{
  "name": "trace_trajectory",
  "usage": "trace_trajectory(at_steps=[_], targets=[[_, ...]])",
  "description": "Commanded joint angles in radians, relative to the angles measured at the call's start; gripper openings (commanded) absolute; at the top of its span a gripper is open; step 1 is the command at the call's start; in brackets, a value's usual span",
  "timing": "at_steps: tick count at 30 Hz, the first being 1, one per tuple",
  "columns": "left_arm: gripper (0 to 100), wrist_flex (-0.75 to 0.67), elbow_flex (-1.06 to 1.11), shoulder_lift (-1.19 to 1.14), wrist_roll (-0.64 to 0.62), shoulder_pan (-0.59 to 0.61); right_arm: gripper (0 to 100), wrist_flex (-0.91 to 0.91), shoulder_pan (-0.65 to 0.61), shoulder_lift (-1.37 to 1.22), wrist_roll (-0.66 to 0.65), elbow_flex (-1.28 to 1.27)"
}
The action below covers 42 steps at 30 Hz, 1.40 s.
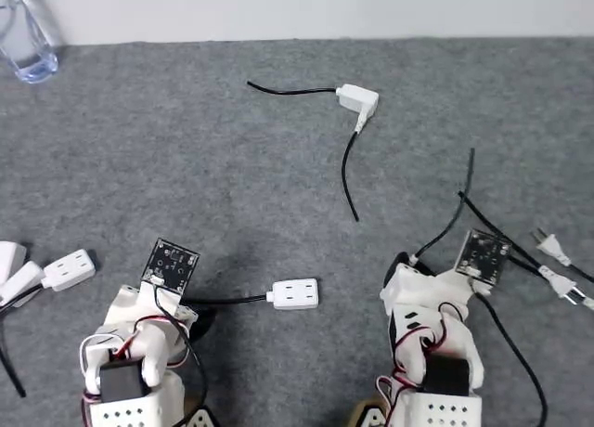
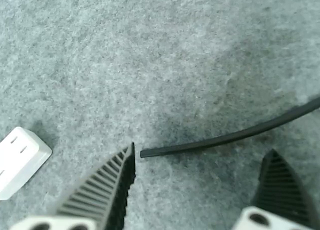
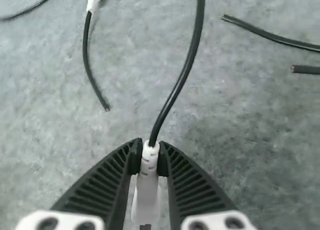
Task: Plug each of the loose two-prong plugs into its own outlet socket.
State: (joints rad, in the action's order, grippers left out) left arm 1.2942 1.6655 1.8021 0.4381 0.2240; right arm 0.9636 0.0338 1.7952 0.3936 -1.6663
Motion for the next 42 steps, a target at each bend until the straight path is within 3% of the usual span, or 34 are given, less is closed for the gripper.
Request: trace_trajectory(at_steps=[1, 6, 9, 12, 15, 20, 25, 27, 32, 37, 42], targets=[[37, 0.003, -0.007, 0.017, -0.006, 0.005, 0.9, -0.027, 0.005, 0.005, 0.017, -0.018], [37, 0.003, -0.007, 0.017, -0.006, 0.005, 5.5, -0.058, -0.031, 0.004, -0.028, -0.018], [37, 0.003, -0.007, 0.017, -0.006, 0.005, 22.7, 0.018, -0.030, 0.005, -0.140, -0.018], [37, 0.003, -0.007, 0.017, -0.006, 0.005, 42.2, 0.101, -0.031, 0.005, -0.135, -0.018], [37, 0.003, -0.007, 0.017, -0.006, 0.005, 50.2, 0.102, -0.025, 0.005, -0.132, -0.018], [37, 0.003, -0.007, 0.017, -0.006, 0.006, 43.6, 0.001, 0.010, 0.007, -0.132, -0.018], [37, 0.003, -0.007, 0.017, -0.006, 0.006, 30.9, -0.101, 0.222, 0.007, -0.140, 0.017], [37, 0.003, -0.007, 0.017, -0.006, 0.006, 26.6, -0.105, 0.248, 0.007, -0.256, 0.015], [37, 0.003, -0.007, 0.017, -0.006, 0.006, 23.6, -0.143, 0.240, 0.007, -0.703, -0.017], [37, 0.003, -0.007, 0.017, -0.006, 0.006, 23.6, -0.168, 0.242, 0.007, -0.749, -0.014], [37, 0.003, -0.007, 0.017, -0.006, 0.005, 23.6, -0.071, 0.236, -0.004, -0.763, 0.160]])
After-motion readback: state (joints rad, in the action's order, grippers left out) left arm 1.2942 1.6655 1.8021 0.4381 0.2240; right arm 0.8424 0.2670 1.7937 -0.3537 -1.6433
